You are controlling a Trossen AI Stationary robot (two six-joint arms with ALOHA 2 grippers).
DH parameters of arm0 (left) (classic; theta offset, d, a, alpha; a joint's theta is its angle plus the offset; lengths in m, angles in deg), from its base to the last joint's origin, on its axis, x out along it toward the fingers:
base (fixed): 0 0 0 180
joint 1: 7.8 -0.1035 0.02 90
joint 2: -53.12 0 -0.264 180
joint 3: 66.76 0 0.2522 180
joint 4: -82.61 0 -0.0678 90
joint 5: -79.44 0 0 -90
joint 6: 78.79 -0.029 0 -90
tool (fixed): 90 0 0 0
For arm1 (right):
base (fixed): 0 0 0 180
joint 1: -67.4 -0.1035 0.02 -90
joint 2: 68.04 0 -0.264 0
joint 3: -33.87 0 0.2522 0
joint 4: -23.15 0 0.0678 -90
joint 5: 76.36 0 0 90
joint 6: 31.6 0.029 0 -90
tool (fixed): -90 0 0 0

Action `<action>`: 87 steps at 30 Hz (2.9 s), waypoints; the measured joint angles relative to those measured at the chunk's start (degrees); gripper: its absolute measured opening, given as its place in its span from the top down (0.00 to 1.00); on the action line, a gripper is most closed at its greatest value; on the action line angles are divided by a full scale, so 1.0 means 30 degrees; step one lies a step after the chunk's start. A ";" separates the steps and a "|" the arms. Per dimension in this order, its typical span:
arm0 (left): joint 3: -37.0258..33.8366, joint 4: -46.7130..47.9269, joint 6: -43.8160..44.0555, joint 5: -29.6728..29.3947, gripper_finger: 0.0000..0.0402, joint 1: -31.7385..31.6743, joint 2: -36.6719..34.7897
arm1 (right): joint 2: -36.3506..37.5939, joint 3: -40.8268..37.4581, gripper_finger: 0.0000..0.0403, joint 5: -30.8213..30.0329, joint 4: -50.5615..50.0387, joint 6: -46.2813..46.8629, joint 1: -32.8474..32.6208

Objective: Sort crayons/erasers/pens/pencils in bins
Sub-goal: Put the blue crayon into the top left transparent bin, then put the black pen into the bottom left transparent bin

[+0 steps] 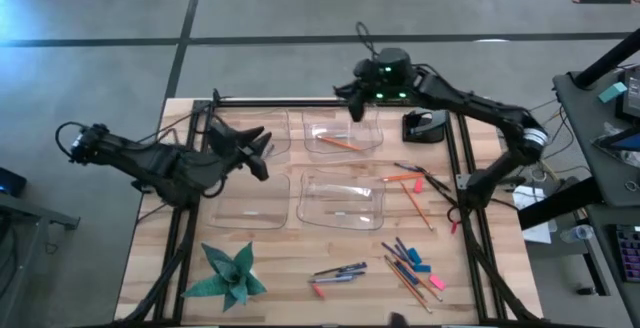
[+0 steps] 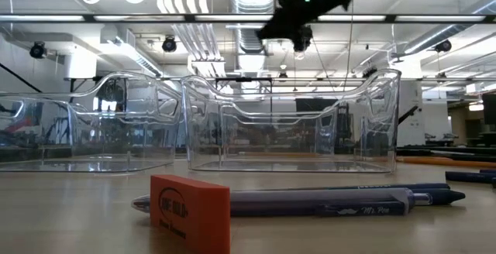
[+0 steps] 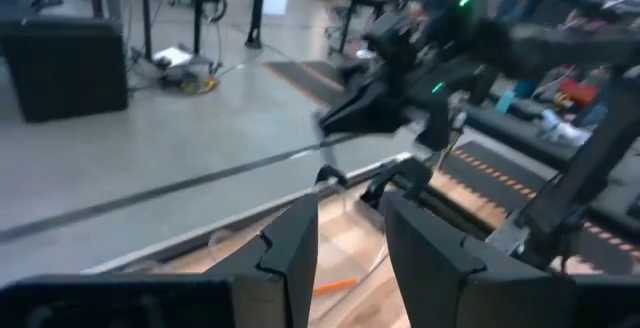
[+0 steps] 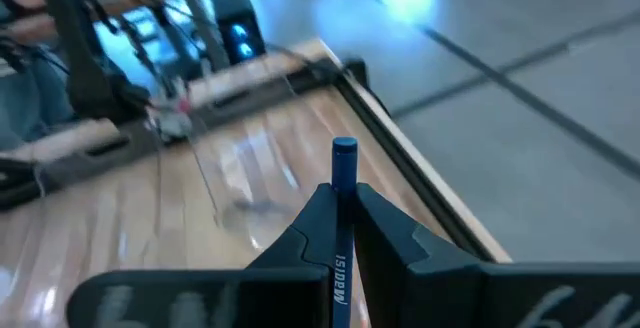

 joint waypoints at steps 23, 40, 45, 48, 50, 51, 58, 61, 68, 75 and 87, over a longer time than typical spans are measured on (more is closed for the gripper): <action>-0.0067 -0.3328 -0.5709 0.0859 0.74 0.0022 -0.1546 | -1.1967 0.7893 0.96 0.0035 0.5640 0.1539 -0.2631; -0.0147 -0.3201 -0.5694 0.0934 0.74 0.0015 -0.1615 | -1.4418 1.1301 0.96 0.0360 -0.1299 -0.0045 -0.3566; -0.0155 -0.3208 -0.5612 0.0935 0.74 0.0015 -0.1615 | -1.4425 1.1081 0.96 -0.0107 -0.1328 -0.0152 -0.3886; -0.0155 -0.3216 -0.5520 0.0935 0.74 0.0001 -0.1615 | -1.4425 1.1081 0.96 -0.0134 -0.1252 -0.0163 -0.4072; -0.0161 -0.3216 -0.5514 0.0935 0.74 0.0000 -0.1615 | -1.4425 1.1075 0.96 -0.0150 -0.1247 -0.0174 -0.4192; -0.0162 -0.3221 -0.5507 0.0935 0.74 0.0000 -0.1582 | -1.4428 1.1026 0.96 -0.0227 -0.1244 -0.0181 -0.4251; -0.0162 -0.3245 -0.5505 0.1008 0.74 0.0007 -0.1291 | -1.4564 1.0920 0.96 -0.0710 -0.1584 -0.0339 -0.4618; -0.0169 -0.3265 -0.5491 0.1066 0.74 0.0007 -0.1144 | -1.4564 1.0953 0.96 -0.0893 -0.1647 -0.0378 -0.4675; -0.0169 -0.3238 -0.5498 0.1116 0.74 0.0009 -0.1112 | -1.4564 1.0971 0.95 -0.1070 -0.1737 -0.0266 -0.4675; -0.0169 -0.3238 -0.5505 0.1154 0.74 0.0015 -0.1149 | -1.4564 1.0971 0.92 -0.1075 -0.1737 -0.0174 -0.4675; -0.0169 -0.3238 -0.5505 0.1197 0.74 0.0015 -0.1156 | -1.4564 1.0971 0.83 -0.1069 -0.1758 -0.0187 -0.4675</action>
